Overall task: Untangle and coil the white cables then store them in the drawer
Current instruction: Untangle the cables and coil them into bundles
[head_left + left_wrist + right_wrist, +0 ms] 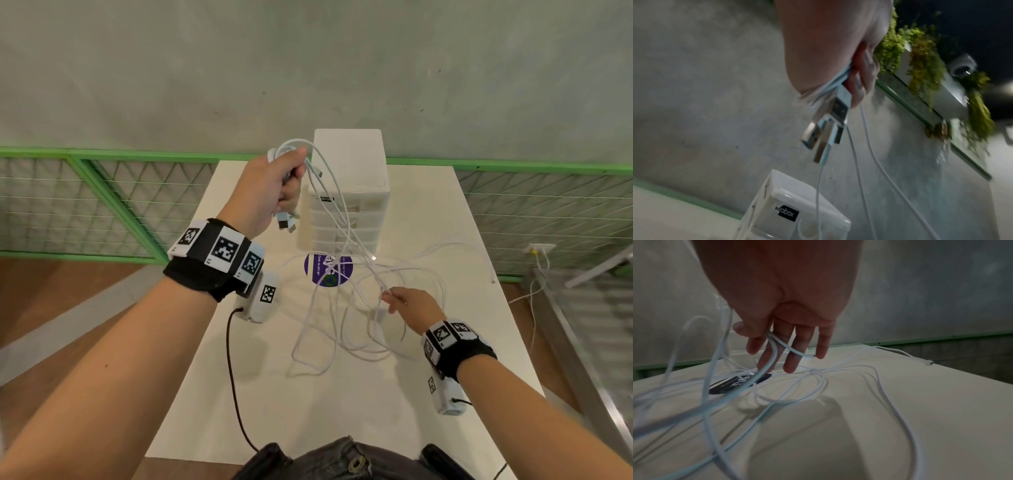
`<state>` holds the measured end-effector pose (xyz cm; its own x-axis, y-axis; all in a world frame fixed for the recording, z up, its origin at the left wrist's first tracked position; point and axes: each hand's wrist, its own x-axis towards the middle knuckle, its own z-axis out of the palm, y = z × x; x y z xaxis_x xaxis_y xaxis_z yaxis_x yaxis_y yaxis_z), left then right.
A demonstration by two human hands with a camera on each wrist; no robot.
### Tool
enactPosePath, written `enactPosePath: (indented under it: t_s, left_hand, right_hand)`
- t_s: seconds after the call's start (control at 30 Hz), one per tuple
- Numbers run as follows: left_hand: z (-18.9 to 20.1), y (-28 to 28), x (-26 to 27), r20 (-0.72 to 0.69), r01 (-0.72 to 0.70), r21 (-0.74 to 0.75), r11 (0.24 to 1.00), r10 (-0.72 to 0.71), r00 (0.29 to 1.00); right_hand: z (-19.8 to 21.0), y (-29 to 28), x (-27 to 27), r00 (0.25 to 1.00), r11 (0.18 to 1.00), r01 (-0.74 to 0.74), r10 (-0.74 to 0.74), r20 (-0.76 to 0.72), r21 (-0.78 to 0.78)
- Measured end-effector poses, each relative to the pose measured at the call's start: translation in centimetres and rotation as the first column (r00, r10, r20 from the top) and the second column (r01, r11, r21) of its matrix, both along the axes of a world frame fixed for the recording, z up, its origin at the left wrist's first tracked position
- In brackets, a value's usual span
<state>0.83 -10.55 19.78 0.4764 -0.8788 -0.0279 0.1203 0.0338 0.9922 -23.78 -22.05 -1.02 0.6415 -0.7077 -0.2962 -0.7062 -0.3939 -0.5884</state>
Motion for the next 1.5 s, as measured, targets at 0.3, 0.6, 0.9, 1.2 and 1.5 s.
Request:
enactPosePath:
  t_s: [0.3, 0.6, 0.9, 1.2, 1.5]
  left_hand:
    - [-1.1, 0.0, -0.3, 0.155, -0.023, 0.095, 0.995, 0.008, 0.988]
    - [-1.4, -0.8, -0.8, 0.319, 0.072, 0.345, 0.936, -0.189, 0.929]
    - [-0.2, 0.0, -2.1, 0.216, 0.392, 0.518, 0.76, -0.56, 0.8]
    - [-0.4, 0.5, -4.0, -0.102, 0.671, 0.159, 0.725, -0.664, 0.741]
    - [-0.2, -1.4, -4.0, -0.365, 0.315, -0.227, 0.922, -0.38, 0.85]
  right_hand:
    - [1.1, -1.8, 0.9, 0.993, 0.993, 0.105, -0.102, -0.06, 0.045]
    - [11.9, 0.5, 6.5, 0.661, 0.985, 0.174, -0.125, 0.74, 0.011]
    - [12.8, 1.4, 9.5, 0.761, 0.978, -0.119, 0.199, 0.618, -0.169]
    - [11.7, 1.9, 10.0, 0.855, 0.988, -0.147, 0.146, 0.499, -0.036]
    - [9.6, 6.5, 10.7, 0.84, 0.978, -0.207, 0.161, 0.517, 0.031]
